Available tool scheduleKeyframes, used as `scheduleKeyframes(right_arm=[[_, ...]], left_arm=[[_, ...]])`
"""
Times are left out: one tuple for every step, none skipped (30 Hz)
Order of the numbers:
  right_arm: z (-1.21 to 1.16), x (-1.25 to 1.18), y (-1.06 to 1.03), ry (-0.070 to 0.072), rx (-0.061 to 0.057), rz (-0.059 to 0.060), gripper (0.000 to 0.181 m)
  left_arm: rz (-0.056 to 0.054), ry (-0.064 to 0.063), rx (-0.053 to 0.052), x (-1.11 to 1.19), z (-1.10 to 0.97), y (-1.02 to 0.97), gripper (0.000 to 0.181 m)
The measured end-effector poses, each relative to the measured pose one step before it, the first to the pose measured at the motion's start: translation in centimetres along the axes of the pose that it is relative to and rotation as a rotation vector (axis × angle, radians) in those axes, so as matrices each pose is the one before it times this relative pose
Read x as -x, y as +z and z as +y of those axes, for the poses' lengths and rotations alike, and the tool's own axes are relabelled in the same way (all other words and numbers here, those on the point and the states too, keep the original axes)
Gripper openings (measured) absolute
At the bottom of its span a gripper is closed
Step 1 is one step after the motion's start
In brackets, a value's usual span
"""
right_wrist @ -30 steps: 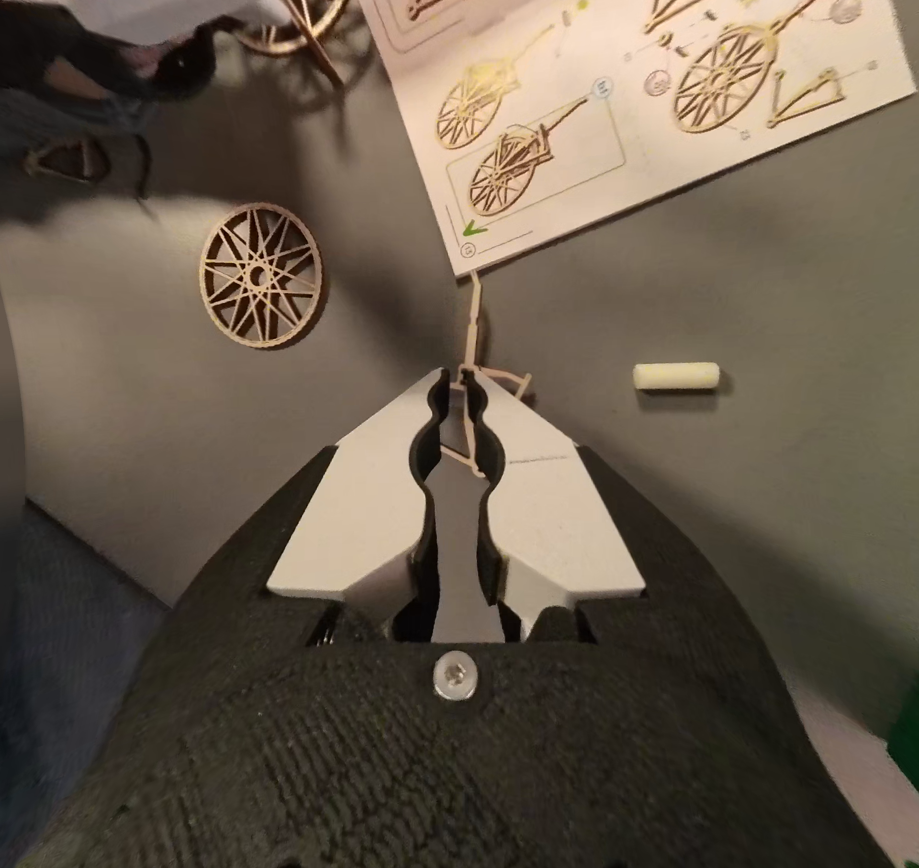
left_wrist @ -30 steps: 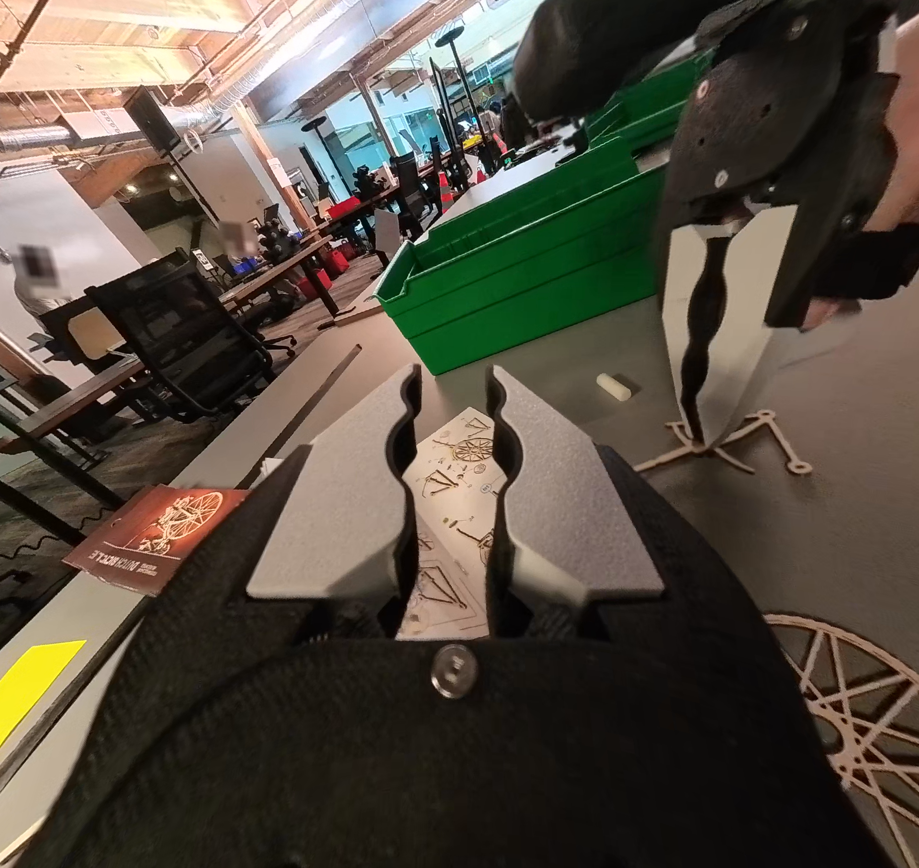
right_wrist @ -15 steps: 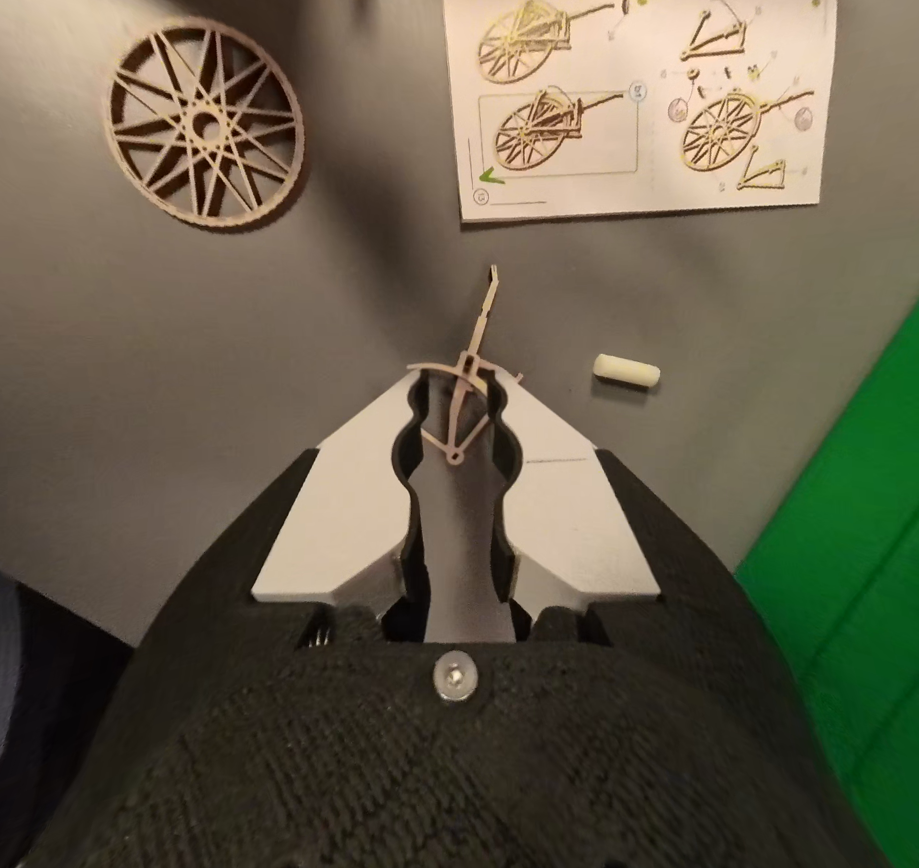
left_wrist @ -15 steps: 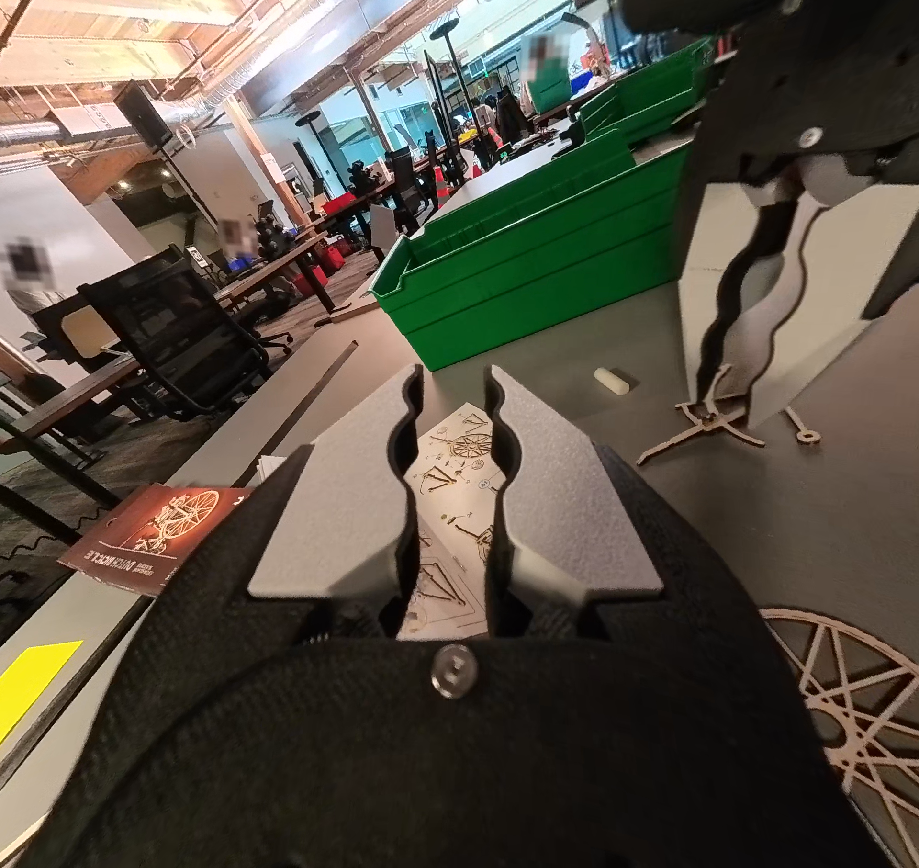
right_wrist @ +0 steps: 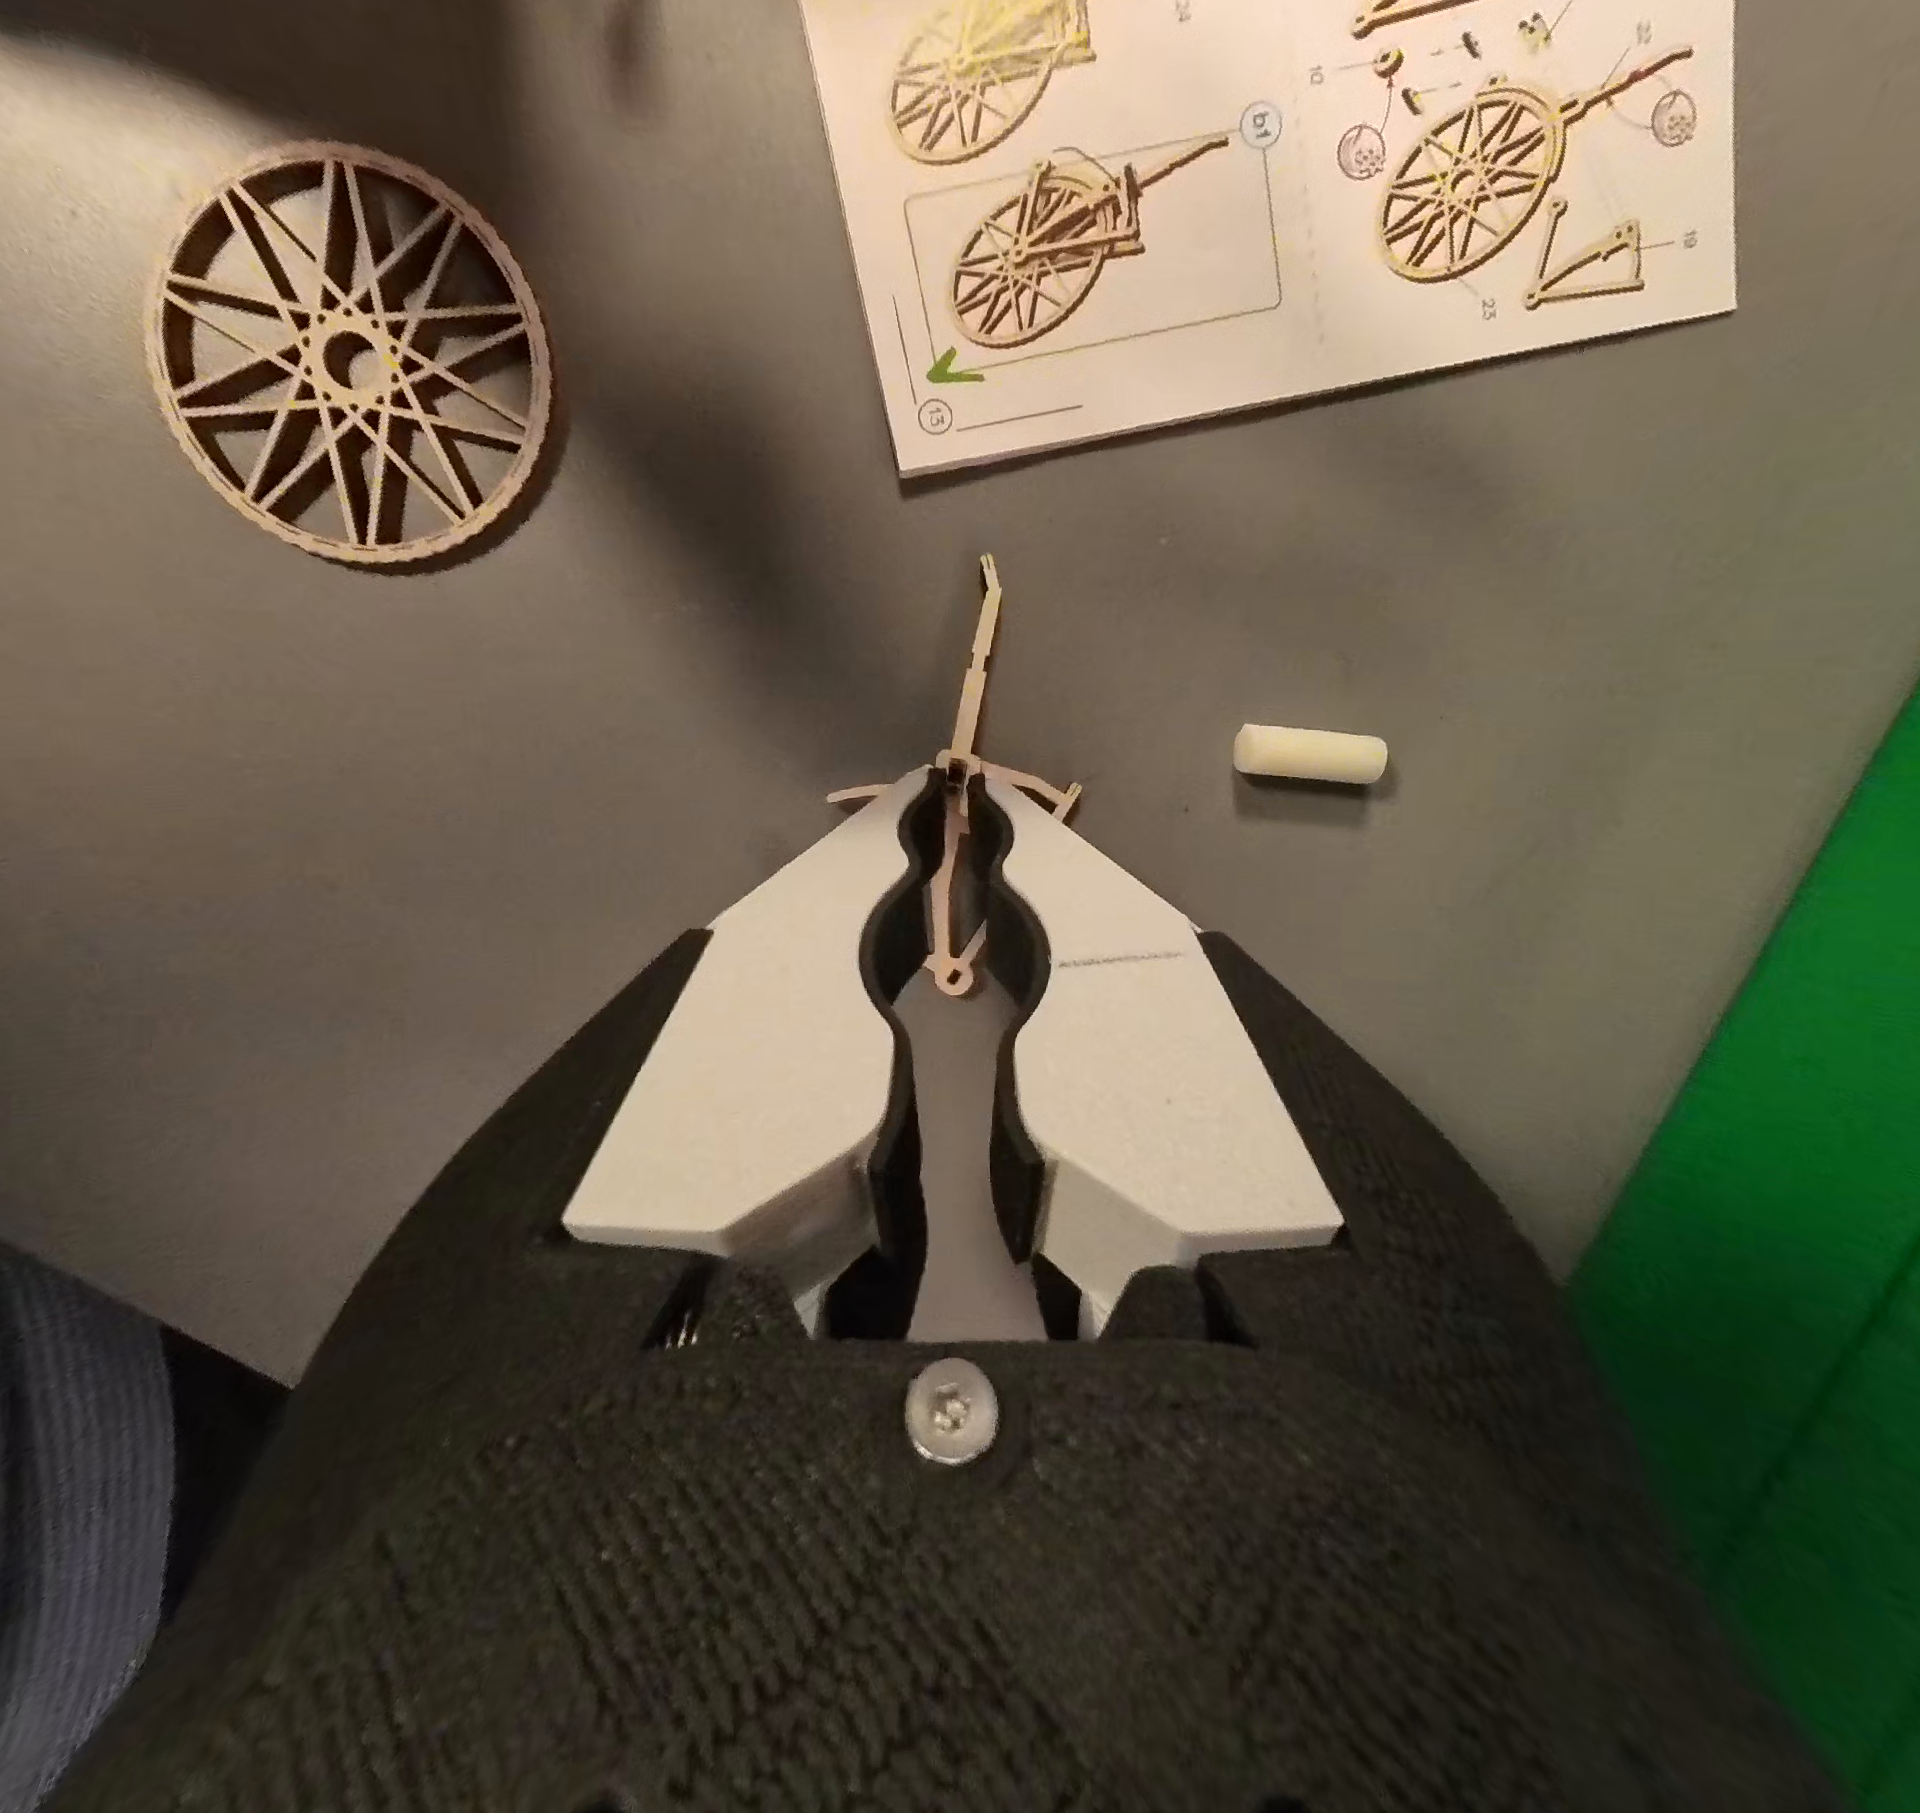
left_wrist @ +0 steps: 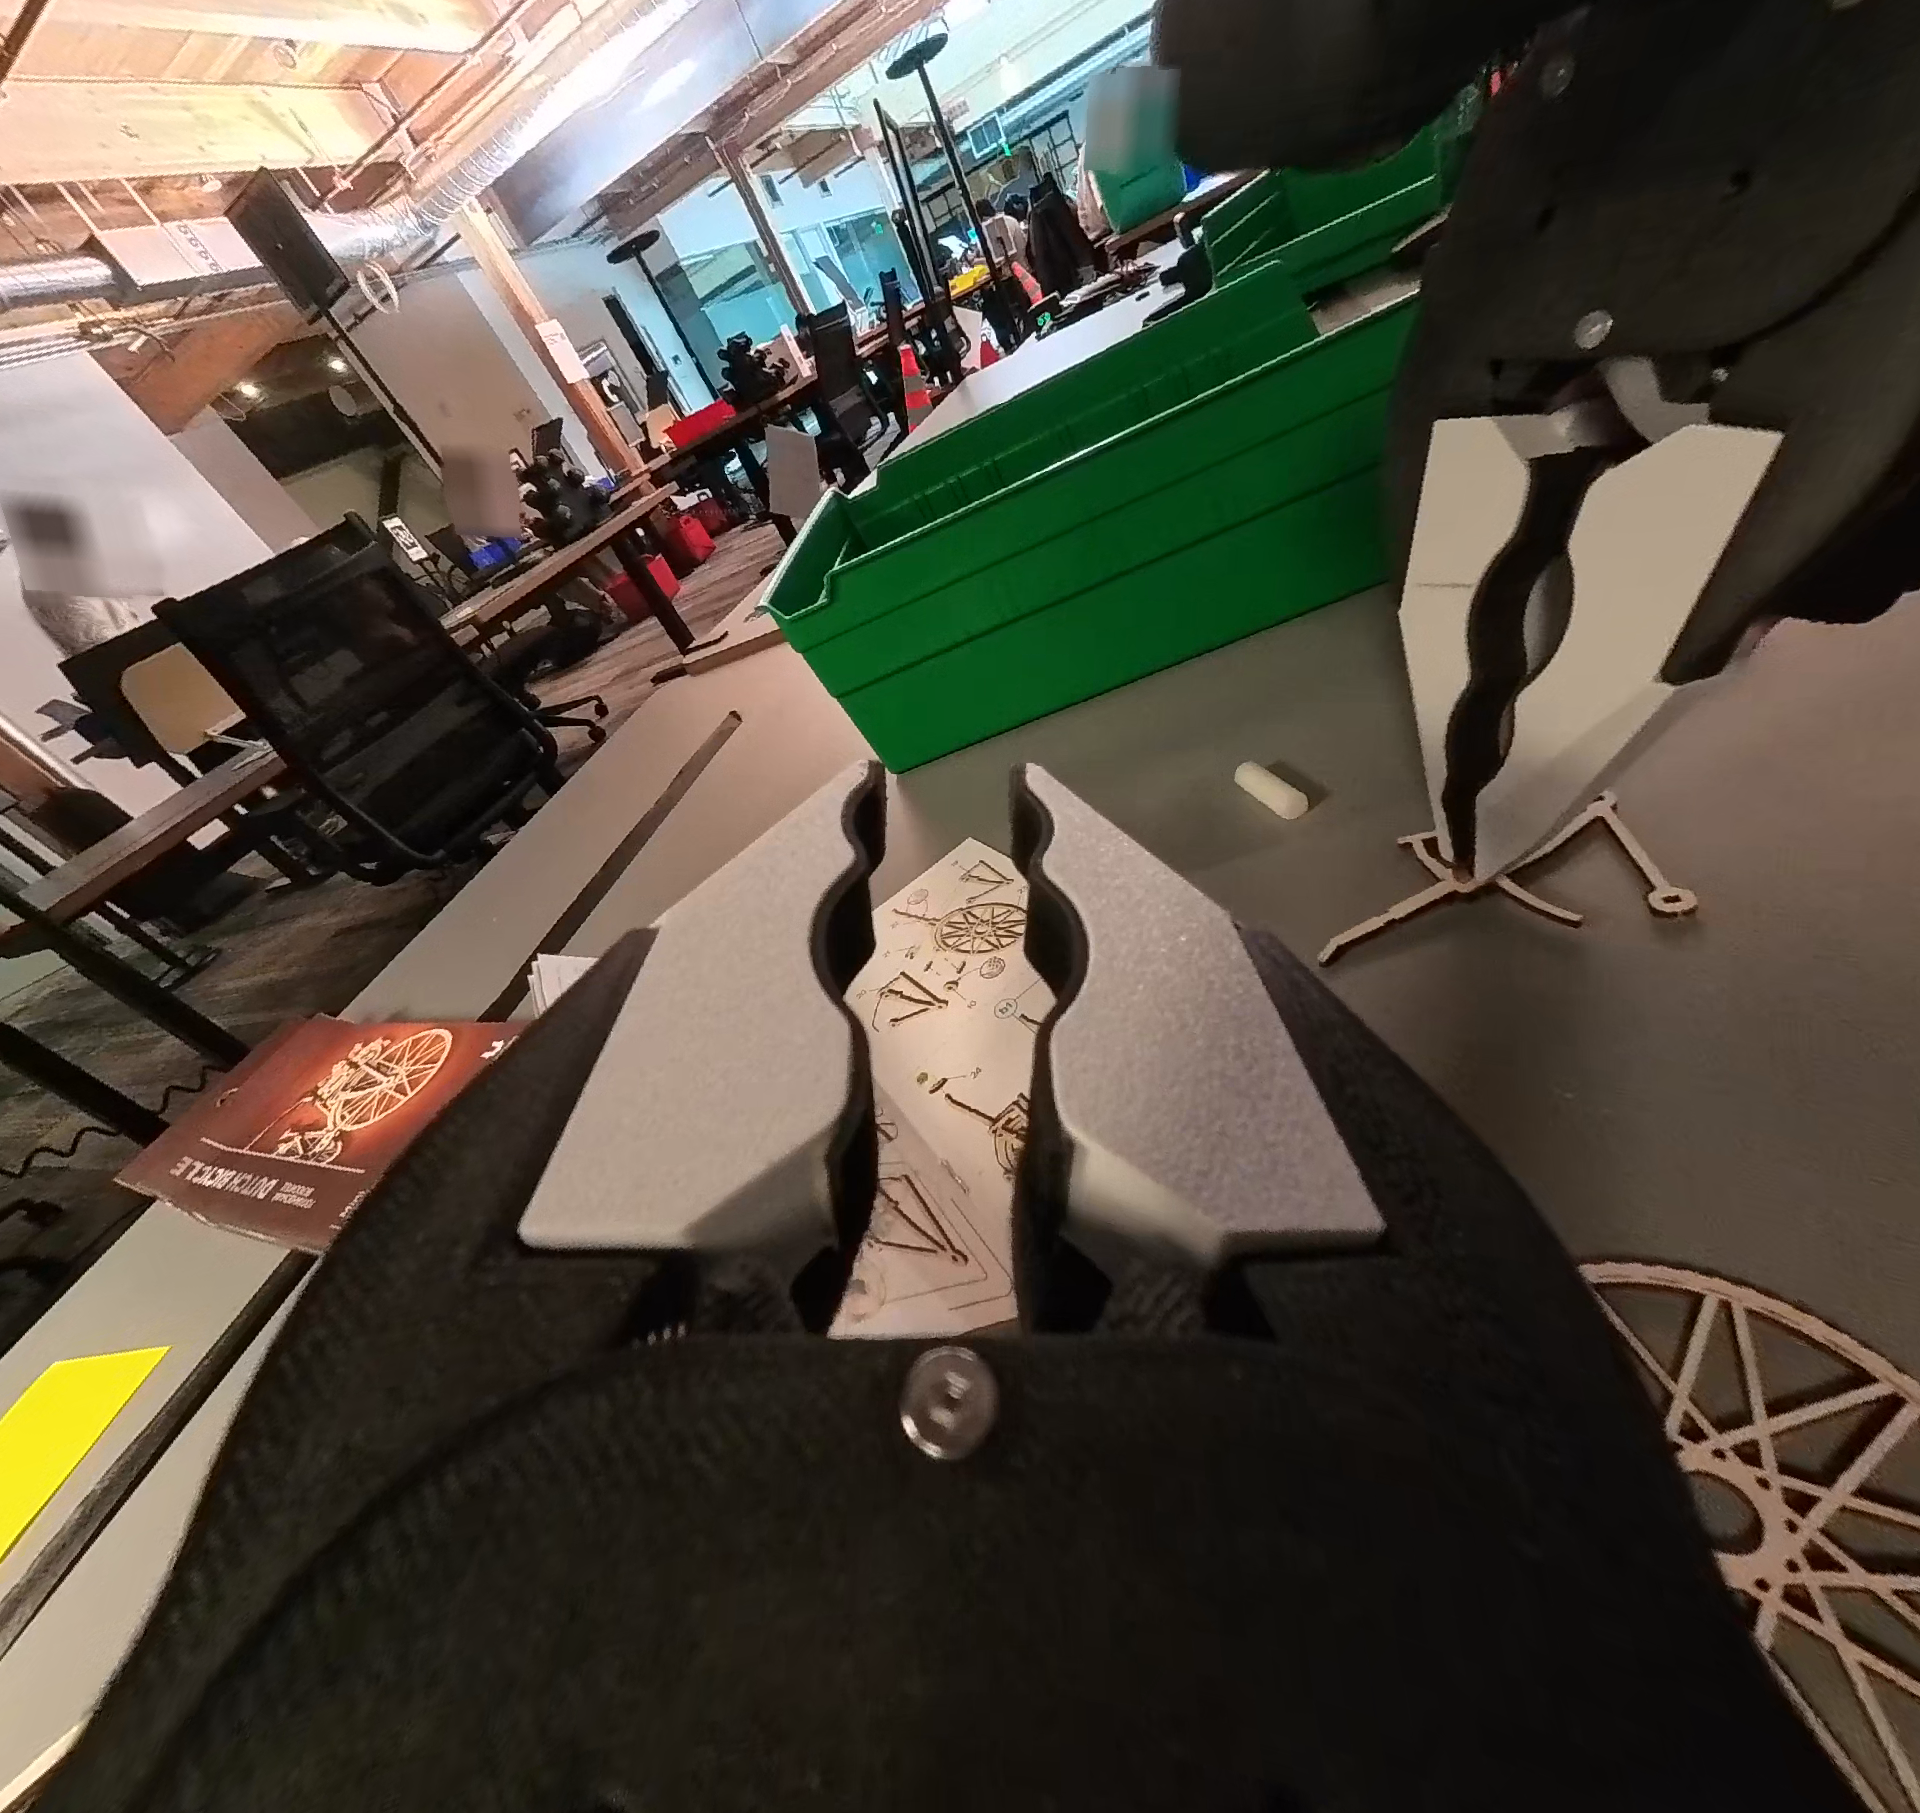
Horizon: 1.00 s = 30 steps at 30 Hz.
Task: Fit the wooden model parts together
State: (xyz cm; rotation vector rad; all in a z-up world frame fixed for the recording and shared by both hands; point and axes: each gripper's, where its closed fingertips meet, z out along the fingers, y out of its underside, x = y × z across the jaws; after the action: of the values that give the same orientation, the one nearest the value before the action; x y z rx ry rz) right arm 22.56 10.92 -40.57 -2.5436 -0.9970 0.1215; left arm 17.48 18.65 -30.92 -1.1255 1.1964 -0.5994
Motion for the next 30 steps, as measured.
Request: scheduleKeyframes(right_arm=[[0.019,-0.012,0.010,0.0031,-0.0039,-0.0013,0.001],[0.021,0.010,0.007,0.0105,-0.0112,-0.0044,0.000],[0.006,-0.015,-0.007,0.0161,-0.0196,-0.0026,0.000],[0.007,-0.007,-0.007,0.0151,-0.0225,0.0008,0.000],[0.011,-0.015,0.001,0.0081,-0.0193,0.0041,0.000],[-0.019,-0.012,-0.006,-0.0032,-0.0167,0.0082,0.000],[-0.012,-0.004,-0.007,-0.0049,-0.0161,0.0103,0.000],[-0.009,-0.010,-0.006,0.0006,-0.0207,0.0094,0.000],[0.002,-0.007,-0.006,0.0080,-0.0227,0.0069,0.000],[-0.011,-0.009,-0.002,0.0097,-0.0219,0.0043,0.000],[-0.022,-0.019,-0.010,0.0146,-0.0225,0.0010,0.000],[-0.033,-0.016,0.002,0.0182,-0.0232,-0.0033,0.000],[-0.051,-0.011,-0.010,0.0206,-0.0270,-0.0080,0.000],[-0.092,-0.014,0.001,0.0231,-0.0332,-0.0127,0.000],[-0.246,0.062,-0.081,0.0197,-0.0420,-0.0221,0.000],[-0.880,0.084,-0.344,0.0237,-0.0804,-0.0221,0.000],[-1.562,0.140,-0.648,0.0266,-0.1181,-0.0230,0.000],[-2.106,0.218,-0.854,0.0119,-0.1455,-0.0200,0.000],[-2.432,0.087,-0.940,-0.0044,-0.1606,0.0008,0.000],[-2.341,0.087,-0.762,-0.0090,-0.1490,0.0099,0.000],[-2.108,0.508,-0.477,-0.0032,-0.1290,-0.0128,0.000],[-1.880,0.727,-0.241,-0.0014,-0.1175,-0.0201,0.000],[-1.676,0.746,-0.091,-0.0113,-0.1095,-0.0126,0.000],[-1.292,0.835,0.093,-0.0206,-0.0890,-0.0122,0.000],[-0.845,0.982,0.241,-0.0188,-0.0588,-0.0225,0.000],[-0.687,0.937,0.273,-0.0237,-0.0481,-0.0209,0.000],[-0.639,0.699,0.261,-0.0430,-0.0411,-0.0043,0.000],[-0.584,0.630,0.259,-0.0736,-0.0307,0.0022,0.000],[-0.625,0.752,0.233,-0.0829,-0.0270,-0.0071,0.000],[-0.640,0.647,0.249,-0.0659,-0.0236,-0.0071,0.000]], left_arm=[[0.0009,-0.0006,0.0005,-0.004,0.001,0.000,0.022],[0.0003,-0.0006,0.0001,-0.005,0.004,-0.010,0.022],[0.0004,0.0006,-0.0006,-0.014,-0.003,0.001,0.022],[-0.0001,0.0000,0.0000,0.009,-0.007,-0.010,0.022],[-0.0001,-0.0004,0.0005,-0.005,0.004,0.006,0.022],[-0.0003,-0.0005,-0.0001,0.009,0.002,0.004,0.022],[0.0000,-0.0003,-0.0007,0.000,-0.018,-0.018,0.022],[0.0006,-0.0006,-0.0002,-0.009,-0.001,-0.008,0.022],[0.0008,-0.0006,0.0006,-0.012,0.000,-0.005,0.022],[0.0003,-0.0003,-0.0001,-0.015,-0.005,-0.003,0.022],[0.0000,0.0002,-0.0002,0.006,-0.012,0.001,0.022],[-0.0012,0.0001,0.0002,0.022,-0.007,-0.002,0.022],[0.0003,-0.0012,-0.0003,0.006,-0.028,-0.018,0.022],[-0.0008,-0.0036,-0.0033,0.059,-0.086,-0.057,0.022],[0.0039,-0.0093,-0.0083,0.025,-0.178,-0.088,0.024],[0.0125,-0.0183,-0.0133,-0.065,-0.265,-0.133,0.026],[0.0083,-0.0263,-0.0187,0.043,-0.346,-0.169,0.028],[-0.0031,-0.0348,-0.0230,0.219,-0.434,-0.190,0.031],[0.0019,-0.0445,-0.0256,0.136,-0.562,-0.201,0.036],[0.0110,-0.0480,-0.0298,-0.090,-0.770,-0.198,0.044],[0.0182,-0.0484,-0.0393,-0.342,-1.006,-0.214,0.052],[0.0394,-0.0440,-0.0504,-0.814,-1.219,-0.222,0.056],[0.0430,-0.0346,-0.0412,-1.057,-1.146,-0.128,0.058],[0.0329,-0.0100,-0.0191,-1.074,-0.864,0.058,0.060],[0.0236,0.0068,-0.0058,-1.028,-0.726,0.144,0.060],[0.0289,0.0077,-0.0110,-1.101,-0.863,0.117,0.058],[0.0266,0.0045,-0.0207,-1.017,-1.036,0.062,0.055],[0.0138,0.0011,-0.0164,-0.753,-0.991,0.040,0.050],[0.0027,-0.0014,-0.0024,-0.461,-0.768,0.062,0.044],[0.0045,0.0049,0.0057,-0.394,-0.588,0.078,0.043]])
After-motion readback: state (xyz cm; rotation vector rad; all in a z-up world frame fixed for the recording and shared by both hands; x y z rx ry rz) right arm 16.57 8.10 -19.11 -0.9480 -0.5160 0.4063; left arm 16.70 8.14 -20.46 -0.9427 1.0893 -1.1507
